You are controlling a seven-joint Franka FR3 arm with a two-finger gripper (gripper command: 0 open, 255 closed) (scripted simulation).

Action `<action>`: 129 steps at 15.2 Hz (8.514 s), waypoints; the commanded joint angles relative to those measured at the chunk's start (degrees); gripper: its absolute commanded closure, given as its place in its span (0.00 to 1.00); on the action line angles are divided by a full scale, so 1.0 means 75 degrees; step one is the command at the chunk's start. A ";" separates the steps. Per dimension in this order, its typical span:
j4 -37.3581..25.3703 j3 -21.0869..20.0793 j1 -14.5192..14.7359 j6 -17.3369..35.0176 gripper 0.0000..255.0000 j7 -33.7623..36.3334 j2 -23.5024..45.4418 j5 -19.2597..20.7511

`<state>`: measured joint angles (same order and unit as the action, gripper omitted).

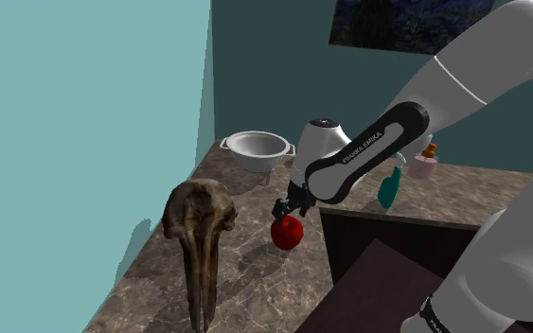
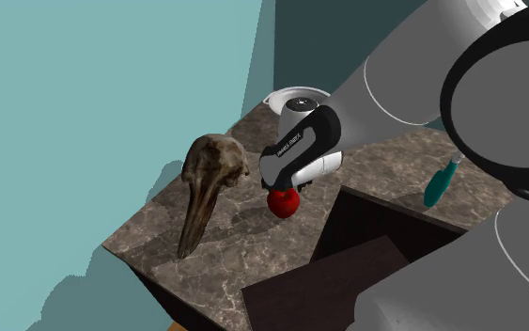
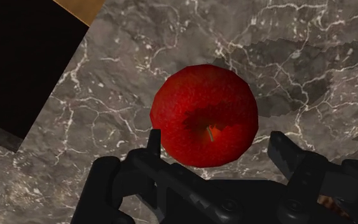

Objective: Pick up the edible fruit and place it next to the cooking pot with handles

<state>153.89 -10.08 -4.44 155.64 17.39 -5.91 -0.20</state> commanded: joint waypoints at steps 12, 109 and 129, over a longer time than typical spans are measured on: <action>0.0001 0.0000 -0.0002 0.0020 1.00 0.0004 0.0018 0.0007; -0.9622 0.0790 -0.0331 -0.3873 1.00 -0.1037 0.5765 0.0394; -0.9443 0.0809 -0.0323 -0.3365 0.00 -0.1022 0.6094 0.0420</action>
<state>83.07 -4.02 -6.86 130.41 9.72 39.80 2.95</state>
